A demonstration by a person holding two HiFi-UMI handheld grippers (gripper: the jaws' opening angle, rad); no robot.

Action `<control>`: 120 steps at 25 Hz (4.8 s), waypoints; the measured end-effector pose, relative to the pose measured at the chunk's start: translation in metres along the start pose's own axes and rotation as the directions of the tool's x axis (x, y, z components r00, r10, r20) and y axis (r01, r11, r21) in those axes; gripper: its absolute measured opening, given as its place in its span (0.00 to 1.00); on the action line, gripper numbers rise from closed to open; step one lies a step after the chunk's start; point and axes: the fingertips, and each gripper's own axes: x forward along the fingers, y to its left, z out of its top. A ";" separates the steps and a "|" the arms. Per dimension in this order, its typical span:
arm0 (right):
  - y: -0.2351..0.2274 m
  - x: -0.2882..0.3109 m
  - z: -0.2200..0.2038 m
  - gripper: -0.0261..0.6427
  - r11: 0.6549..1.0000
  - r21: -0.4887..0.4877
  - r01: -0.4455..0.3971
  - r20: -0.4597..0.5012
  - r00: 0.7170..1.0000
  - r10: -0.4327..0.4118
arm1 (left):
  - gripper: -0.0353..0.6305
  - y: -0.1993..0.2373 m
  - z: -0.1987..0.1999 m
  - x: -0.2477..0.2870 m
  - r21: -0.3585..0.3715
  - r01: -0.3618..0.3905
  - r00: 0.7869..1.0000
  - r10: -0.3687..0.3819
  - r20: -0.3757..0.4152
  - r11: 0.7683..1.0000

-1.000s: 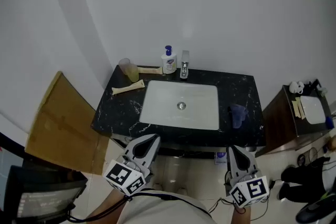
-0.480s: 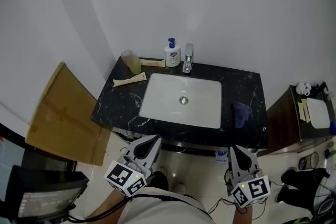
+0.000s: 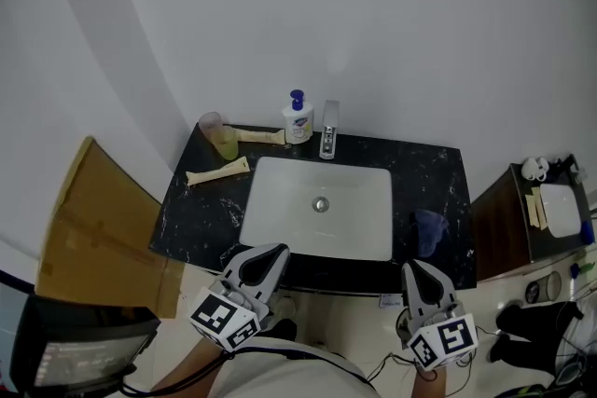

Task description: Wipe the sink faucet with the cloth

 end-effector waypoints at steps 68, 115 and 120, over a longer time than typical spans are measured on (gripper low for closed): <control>-0.248 0.087 -0.214 0.42 0.906 -0.032 0.423 -0.590 0.723 -0.358 | 0.06 -0.139 -0.113 0.241 -0.127 0.733 0.618 -0.733 -0.285 0.668; -0.072 0.427 0.016 0.22 0.853 -0.325 -0.409 -0.362 0.887 0.287 | 0.06 0.134 -0.026 0.183 0.002 0.092 0.990 -0.091 -0.106 0.996; -0.103 0.466 0.027 0.22 0.862 -0.362 -0.355 -0.378 0.901 0.212 | 0.06 0.131 -0.029 0.181 -0.004 0.087 0.990 -0.087 -0.110 0.996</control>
